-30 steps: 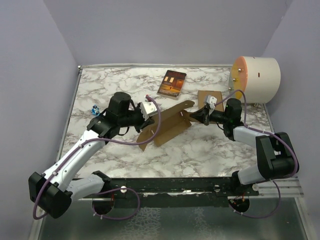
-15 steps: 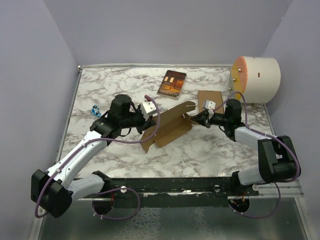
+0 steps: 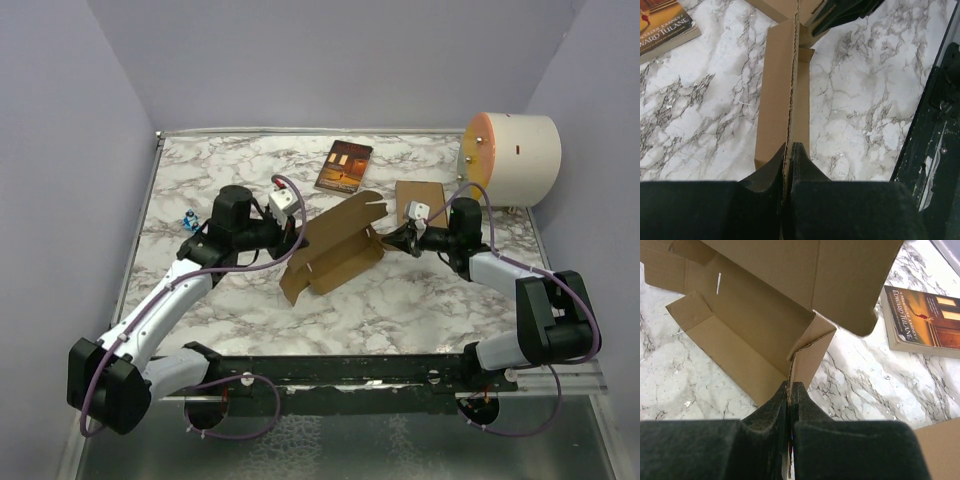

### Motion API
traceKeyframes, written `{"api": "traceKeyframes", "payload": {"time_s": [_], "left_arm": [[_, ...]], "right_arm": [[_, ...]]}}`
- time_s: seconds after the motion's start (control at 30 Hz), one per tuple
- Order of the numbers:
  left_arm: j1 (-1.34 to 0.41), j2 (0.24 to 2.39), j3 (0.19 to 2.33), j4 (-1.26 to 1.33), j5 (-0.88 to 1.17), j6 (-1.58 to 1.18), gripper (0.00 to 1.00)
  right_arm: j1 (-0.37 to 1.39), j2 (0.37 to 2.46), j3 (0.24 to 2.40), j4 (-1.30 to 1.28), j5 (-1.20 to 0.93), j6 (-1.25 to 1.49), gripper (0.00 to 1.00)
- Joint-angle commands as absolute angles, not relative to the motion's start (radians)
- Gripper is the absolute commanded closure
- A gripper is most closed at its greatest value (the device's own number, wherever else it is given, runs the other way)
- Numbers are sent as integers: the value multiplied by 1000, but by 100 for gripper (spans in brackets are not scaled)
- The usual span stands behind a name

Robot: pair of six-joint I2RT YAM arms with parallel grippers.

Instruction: Fold the paper box

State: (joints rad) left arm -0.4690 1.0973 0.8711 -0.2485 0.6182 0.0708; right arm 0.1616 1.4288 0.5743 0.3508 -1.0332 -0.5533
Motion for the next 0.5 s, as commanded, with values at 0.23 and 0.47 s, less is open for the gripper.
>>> {"api": "traceKeyframes", "payload": {"time_s": [0.23,0.47], "left_arm": [[-323,1195,878,-215,869,-115,100],[-332,1252,929,-296,872,-62,100]], "right_arm": [[158,1423,583,292,-1036,-628,99],[158,1432,588,284,-1042,-623,99]]}}
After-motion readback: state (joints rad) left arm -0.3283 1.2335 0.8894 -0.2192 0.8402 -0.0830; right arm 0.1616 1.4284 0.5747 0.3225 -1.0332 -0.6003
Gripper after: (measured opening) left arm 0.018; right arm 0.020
